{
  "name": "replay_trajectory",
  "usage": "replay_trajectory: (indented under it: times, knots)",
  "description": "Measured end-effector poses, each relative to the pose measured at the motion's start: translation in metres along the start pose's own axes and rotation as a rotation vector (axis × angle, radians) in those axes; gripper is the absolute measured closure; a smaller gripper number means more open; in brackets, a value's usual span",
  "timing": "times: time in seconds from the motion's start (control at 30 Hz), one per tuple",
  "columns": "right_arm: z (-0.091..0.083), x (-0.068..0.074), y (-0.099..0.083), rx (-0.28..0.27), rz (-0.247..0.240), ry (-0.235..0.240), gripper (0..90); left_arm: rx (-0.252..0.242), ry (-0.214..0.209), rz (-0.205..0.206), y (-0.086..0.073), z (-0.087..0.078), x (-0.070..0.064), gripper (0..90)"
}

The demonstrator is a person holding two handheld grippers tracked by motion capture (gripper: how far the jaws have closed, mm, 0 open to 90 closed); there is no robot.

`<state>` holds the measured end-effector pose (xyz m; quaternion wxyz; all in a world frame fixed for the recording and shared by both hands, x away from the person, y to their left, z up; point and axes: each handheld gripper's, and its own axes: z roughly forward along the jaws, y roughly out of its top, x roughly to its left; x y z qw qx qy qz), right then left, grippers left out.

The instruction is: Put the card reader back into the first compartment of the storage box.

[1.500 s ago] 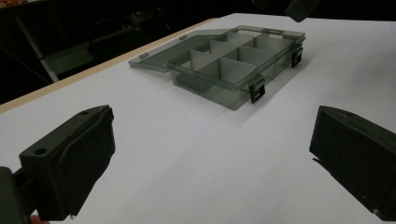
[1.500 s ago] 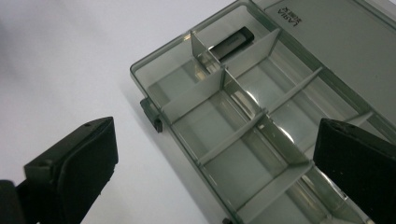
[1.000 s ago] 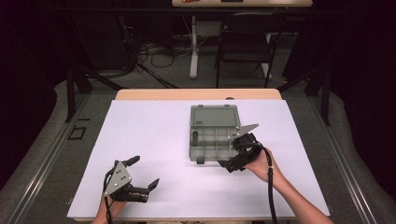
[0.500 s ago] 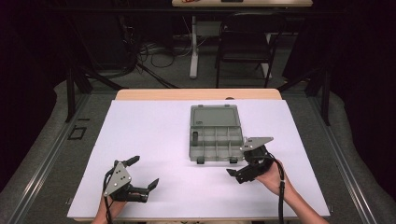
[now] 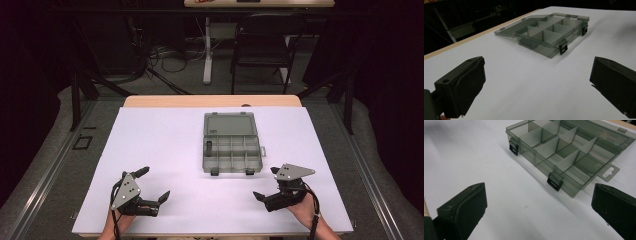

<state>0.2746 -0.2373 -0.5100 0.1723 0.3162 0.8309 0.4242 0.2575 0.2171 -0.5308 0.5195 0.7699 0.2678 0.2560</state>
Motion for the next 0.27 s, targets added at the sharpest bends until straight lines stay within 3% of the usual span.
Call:
replay_trajectory:
  times: [0.07, 0.27]
  knots:
    - [-0.003, 0.0, -0.005, -0.014, 0.008, -0.01, 0.0, 0.003, 0.002, -0.001, 0.0, 0.0, 0.0, 0.0]
    - [-0.007, 0.007, -0.013, -0.028, -0.043, -0.031, 0.0, -0.001, -0.007, 0.001, 0.0, 0.001, 0.001, 0.0]
